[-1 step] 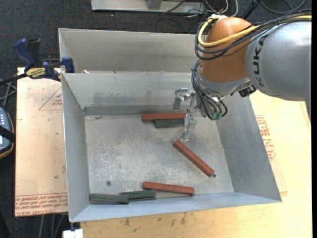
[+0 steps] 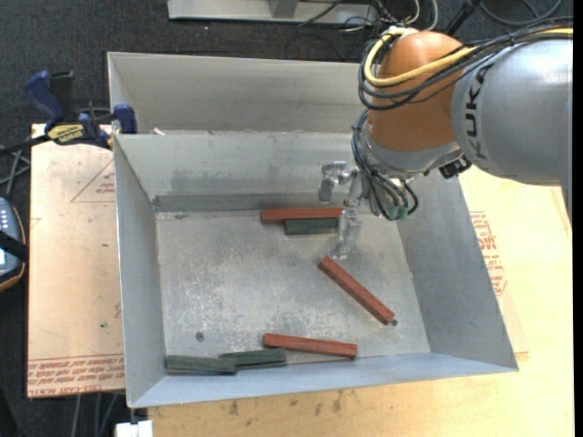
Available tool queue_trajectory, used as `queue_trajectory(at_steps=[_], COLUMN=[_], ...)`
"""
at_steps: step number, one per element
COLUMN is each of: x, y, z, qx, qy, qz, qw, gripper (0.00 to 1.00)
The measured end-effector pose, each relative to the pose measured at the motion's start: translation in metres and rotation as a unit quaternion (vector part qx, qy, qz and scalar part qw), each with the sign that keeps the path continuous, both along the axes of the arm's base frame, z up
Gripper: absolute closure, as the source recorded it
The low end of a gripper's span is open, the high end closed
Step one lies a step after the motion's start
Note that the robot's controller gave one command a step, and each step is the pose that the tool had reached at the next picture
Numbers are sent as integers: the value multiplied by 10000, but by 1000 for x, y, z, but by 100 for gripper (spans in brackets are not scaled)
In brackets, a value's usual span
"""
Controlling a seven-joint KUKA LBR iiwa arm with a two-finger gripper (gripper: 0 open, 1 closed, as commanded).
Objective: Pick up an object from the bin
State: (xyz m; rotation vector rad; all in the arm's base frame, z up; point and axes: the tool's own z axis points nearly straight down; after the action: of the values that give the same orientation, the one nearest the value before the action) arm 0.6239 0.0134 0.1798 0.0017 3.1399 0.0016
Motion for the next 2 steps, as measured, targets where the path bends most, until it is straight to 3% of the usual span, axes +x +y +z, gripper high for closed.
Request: queue_trajectory(at_steps=[1, 2], x=[8, 31], y=[-5, -15], z=[-21, -107], qx=[9, 1], qy=[-47, -41], qz=[-680, 92], qw=[9977, 9999], gripper=[0, 100])
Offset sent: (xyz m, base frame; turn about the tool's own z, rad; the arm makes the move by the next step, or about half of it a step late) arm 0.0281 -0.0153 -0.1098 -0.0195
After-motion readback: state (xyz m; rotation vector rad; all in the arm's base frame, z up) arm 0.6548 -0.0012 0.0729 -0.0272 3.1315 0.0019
